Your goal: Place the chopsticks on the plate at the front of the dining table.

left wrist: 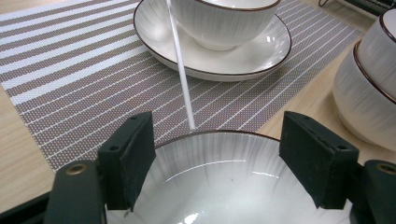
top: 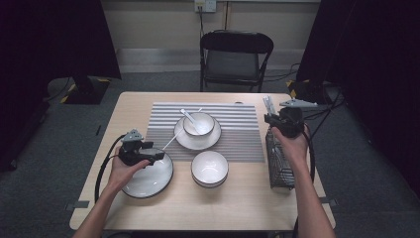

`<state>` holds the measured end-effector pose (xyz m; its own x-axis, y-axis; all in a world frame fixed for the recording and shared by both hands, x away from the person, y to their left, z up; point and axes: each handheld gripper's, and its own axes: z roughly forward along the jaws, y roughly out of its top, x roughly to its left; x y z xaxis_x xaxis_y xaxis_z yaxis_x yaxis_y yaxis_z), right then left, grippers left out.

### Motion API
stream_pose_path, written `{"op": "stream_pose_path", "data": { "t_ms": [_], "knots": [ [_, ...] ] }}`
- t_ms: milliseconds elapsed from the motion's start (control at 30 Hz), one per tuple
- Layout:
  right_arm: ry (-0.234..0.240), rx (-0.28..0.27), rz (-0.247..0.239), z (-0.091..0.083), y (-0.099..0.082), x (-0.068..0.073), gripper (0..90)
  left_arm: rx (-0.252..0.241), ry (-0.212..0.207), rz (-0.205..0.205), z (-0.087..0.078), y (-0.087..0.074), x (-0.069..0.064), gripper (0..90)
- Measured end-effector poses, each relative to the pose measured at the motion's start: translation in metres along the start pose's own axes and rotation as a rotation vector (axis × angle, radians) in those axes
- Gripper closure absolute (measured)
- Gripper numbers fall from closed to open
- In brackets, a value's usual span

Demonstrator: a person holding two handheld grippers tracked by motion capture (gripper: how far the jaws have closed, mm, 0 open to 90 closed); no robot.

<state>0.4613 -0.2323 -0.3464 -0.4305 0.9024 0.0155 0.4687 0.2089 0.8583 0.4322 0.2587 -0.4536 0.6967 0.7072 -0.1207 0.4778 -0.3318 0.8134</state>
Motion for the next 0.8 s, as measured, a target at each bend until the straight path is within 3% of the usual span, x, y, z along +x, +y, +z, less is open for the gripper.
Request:
{"op": "stream_pose_path", "data": {
  "t_ms": [167, 267, 433, 533, 800],
  "knots": [
    [0.015, 0.003, 0.004, 0.0, -0.005, -0.0014, 81.1, 0.001, 0.001, 0.001, -0.0005, 0.0006, -0.0002, 26.6],
    [0.024, 0.017, -0.025, 0.0022, -0.0094, 0.0019, 80.4, -0.003, -0.002, -0.007, -0.0014, 0.0012, -0.0006, 26.6],
    [0.03, 0.018, -0.01, 0.0023, -0.0092, 0.0002, 80.4, -0.007, -0.004, -0.007, -0.0021, 0.0013, 0.0, 26.7],
    [-0.006, 0.013, -0.037, 0.0012, -0.0084, 0.0026, 82.2, -0.002, -0.003, -0.001, -0.0014, 0.0015, -0.0004, 26.7],
    [-0.034, -0.021, -0.032, -0.0041, -0.0075, 0.0002, 84.2, -0.004, -0.001, -0.005, -0.0004, 0.0013, -0.0011, 26.7]
  ]
}}
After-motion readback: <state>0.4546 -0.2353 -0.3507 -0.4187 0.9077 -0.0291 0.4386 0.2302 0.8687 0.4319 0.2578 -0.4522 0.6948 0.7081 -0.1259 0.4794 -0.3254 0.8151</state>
